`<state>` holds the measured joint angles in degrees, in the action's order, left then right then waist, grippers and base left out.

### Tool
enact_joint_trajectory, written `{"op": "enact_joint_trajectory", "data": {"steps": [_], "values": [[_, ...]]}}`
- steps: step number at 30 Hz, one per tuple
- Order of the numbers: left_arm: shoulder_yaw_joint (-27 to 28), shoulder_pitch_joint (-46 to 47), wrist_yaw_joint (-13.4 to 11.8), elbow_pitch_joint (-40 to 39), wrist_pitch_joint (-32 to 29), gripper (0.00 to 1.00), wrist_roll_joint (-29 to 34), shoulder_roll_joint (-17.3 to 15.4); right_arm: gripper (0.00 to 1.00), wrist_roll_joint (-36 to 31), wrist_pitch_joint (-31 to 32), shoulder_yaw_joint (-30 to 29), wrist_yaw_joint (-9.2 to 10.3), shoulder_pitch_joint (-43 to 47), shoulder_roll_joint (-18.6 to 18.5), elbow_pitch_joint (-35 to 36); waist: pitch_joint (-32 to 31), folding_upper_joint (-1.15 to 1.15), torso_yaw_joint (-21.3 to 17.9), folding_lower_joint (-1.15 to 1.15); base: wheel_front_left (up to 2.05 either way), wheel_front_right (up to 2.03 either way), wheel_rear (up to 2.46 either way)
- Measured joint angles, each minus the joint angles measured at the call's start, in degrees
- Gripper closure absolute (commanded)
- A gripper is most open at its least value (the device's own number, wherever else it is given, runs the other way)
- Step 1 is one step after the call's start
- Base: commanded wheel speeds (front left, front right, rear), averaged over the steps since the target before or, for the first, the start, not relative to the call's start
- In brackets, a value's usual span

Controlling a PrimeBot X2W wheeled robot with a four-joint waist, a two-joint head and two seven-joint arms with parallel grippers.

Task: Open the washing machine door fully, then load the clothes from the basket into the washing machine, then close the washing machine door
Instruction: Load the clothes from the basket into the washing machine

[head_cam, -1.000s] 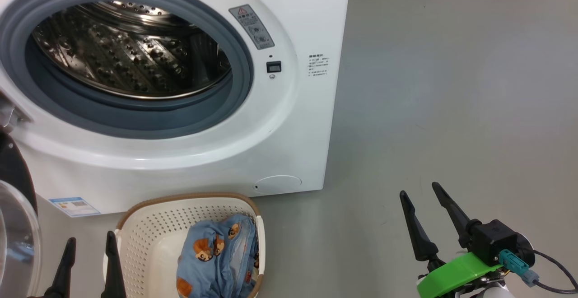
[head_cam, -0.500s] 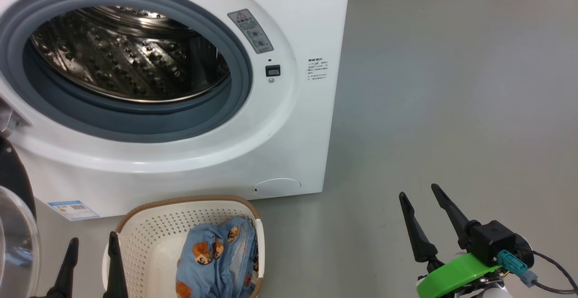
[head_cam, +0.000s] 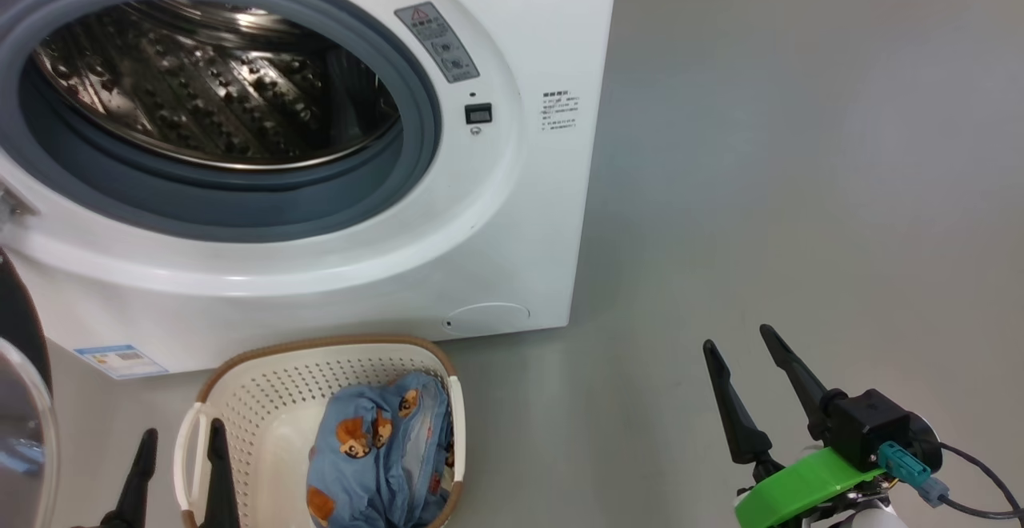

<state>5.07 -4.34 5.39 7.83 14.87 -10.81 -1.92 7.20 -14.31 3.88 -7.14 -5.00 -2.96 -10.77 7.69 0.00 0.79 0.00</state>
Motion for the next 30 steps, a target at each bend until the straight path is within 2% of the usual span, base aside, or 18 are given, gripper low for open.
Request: {"op": "enact_joint_trajectory", "data": {"steps": [10,17,23,30], "values": [[-1.79,2.03,0.51,2.64,-0.01,0.00,-1.94,-0.02,0.00,0.45,-0.01,0.59,0.00,-1.30,-0.01,0.13,4.31,0.00,-1.62,0.00,0.00,0.00,0.00],[-3.24,5.50,1.51,9.06,-0.01,0.00,-6.09,-0.09,0.00,0.62,-0.01,0.91,0.00,-3.75,-0.01,0.29,8.15,0.00,-3.04,0.00,0.00,0.00,0.00],[-3.93,10.26,1.92,13.82,-0.01,0.00,-7.39,-2.40,0.00,0.97,-0.01,1.09,0.00,-5.58,-0.02,1.07,11.97,0.00,-4.20,0.01,0.00,0.00,0.00],[-7.84,16.23,1.93,18.71,-0.01,0.00,-12.51,-5.50,0.00,2.57,-0.01,1.08,0.00,-7.56,-0.03,2.47,18.21,0.00,-6.08,0.01,0.00,0.00,0.00]]}}
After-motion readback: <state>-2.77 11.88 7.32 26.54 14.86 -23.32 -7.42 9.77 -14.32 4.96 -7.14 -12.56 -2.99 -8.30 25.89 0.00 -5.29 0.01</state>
